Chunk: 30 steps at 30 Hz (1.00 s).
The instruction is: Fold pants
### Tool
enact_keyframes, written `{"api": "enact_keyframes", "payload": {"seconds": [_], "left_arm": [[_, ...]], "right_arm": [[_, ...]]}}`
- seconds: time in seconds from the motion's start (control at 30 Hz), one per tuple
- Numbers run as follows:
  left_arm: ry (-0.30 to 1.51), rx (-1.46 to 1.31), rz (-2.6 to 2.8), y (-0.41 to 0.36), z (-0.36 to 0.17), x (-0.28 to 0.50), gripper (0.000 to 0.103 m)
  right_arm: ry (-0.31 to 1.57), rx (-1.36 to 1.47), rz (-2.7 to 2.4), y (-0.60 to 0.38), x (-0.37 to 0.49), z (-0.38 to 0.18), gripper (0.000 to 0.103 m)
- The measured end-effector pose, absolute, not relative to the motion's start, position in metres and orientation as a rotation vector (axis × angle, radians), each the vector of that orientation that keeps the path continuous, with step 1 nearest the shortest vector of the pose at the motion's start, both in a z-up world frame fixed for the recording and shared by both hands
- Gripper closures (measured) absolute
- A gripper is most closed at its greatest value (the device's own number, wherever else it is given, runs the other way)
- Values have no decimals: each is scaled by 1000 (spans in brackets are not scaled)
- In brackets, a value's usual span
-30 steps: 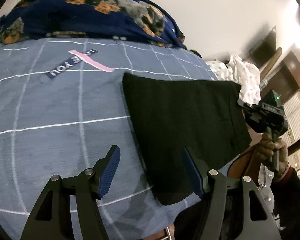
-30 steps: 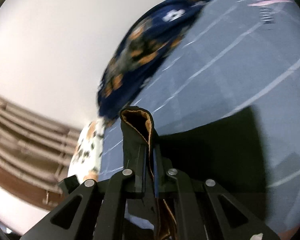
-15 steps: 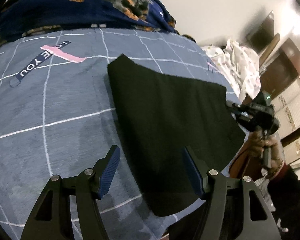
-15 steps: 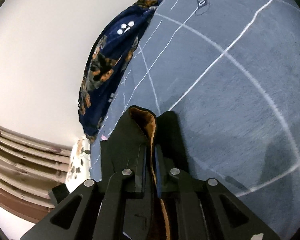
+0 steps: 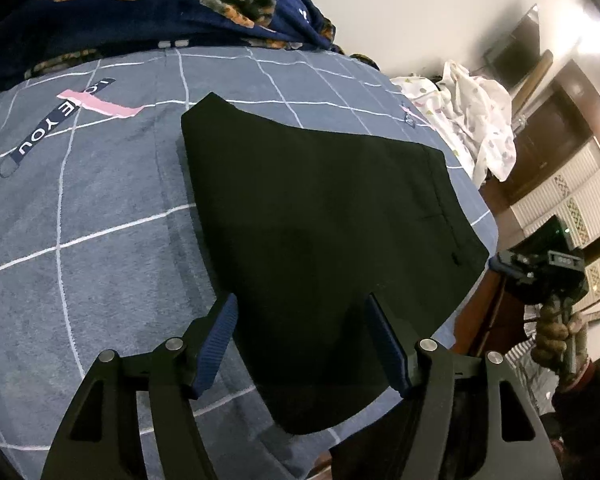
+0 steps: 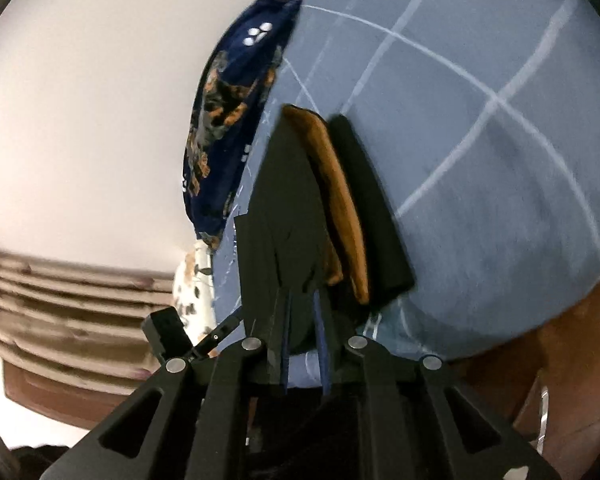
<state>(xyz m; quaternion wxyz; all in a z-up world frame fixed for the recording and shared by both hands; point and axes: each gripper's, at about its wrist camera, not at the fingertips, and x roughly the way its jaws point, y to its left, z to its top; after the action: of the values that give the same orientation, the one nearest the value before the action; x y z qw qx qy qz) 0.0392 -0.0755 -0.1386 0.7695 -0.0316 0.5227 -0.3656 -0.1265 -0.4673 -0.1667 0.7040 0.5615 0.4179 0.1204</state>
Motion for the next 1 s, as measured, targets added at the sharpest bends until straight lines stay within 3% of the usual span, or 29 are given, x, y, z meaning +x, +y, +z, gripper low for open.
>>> {"api": "enact_keyframes", "payload": {"seconds": [0.1, 0.23, 0.4, 0.43, 0.5, 0.53, 0.7, 1.0], "left_arm": [[1130, -81, -788, -72, -137, 39, 36], [1141, -96, -779, -70, -139, 39, 36], [1154, -97, -776, -70, -141, 37, 36], [1153, -93, -776, -70, -141, 36, 36], [1152, -88, -775, -70, -140, 37, 36], [1151, -89, -774, -71, -139, 37, 36], [1145, -90, -777, -70, -138, 37, 36], [1173, -65, -778, -77, -150, 35, 35]], "right_arm": [[930, 1268, 273, -465, -122, -170, 88], [945, 1265, 248, -466, -111, -173, 71], [971, 1315, 200, -467, -105, -181, 69], [968, 1311, 192, -466, -106, -180, 70], [972, 1263, 169, -465, -105, -175, 89], [960, 1258, 169, -464, -107, -173, 91], [881, 1279, 178, -459, -133, -153, 92], [967, 1303, 88, -460, -140, -184, 93]]}}
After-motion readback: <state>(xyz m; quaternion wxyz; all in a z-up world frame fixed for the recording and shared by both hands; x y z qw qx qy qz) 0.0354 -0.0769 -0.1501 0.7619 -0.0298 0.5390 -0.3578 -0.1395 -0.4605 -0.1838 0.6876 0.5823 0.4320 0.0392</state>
